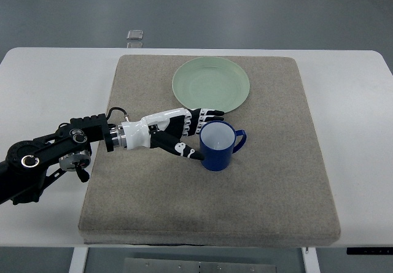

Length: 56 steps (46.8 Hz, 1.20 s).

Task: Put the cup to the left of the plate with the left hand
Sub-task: 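Wrap the left hand fingers around the blue mug body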

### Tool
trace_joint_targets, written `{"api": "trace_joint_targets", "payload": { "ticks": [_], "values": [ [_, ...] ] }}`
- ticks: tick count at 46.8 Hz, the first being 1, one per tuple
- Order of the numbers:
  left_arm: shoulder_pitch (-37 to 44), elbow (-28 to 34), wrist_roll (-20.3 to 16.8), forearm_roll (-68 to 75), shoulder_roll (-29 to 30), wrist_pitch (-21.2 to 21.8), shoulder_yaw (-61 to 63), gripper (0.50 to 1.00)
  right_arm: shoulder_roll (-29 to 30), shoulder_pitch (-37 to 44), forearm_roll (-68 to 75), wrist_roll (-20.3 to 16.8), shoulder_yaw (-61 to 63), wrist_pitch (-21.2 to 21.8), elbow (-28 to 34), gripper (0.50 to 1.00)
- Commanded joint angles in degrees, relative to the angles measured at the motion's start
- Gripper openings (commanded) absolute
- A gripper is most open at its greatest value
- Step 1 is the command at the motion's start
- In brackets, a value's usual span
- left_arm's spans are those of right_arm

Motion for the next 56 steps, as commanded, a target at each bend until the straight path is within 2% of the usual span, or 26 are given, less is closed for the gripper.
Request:
{"api": "trace_joint_targets", "payload": {
  "ticks": [1,38,46,56],
  "values": [
    [-0.1,0.6,0.1,0.0,-0.5,0.0,0.0,0.994,0.0,0.0,0.0,0.0,0.0,0.0,0.0,0.934],
    [-0.9,2.2,0.2,2.0,-3.2,1.0,0.5,0.994,0.0,0.0,0.0,0.0,0.0,0.0,0.0,0.934],
    [-1.1,2.2,0.1,1.9,-3.6,1.0,0.5,0.979,0.0,0.0,0.0,0.0,0.0,0.0,-0.1,0.934],
    [-1.3,3.6,0.1,2.0,-4.5,0.9,0.7,0.936,0.0,0.0,0.0,0.0,0.0,0.0,0.0,0.934]
  ]
}}
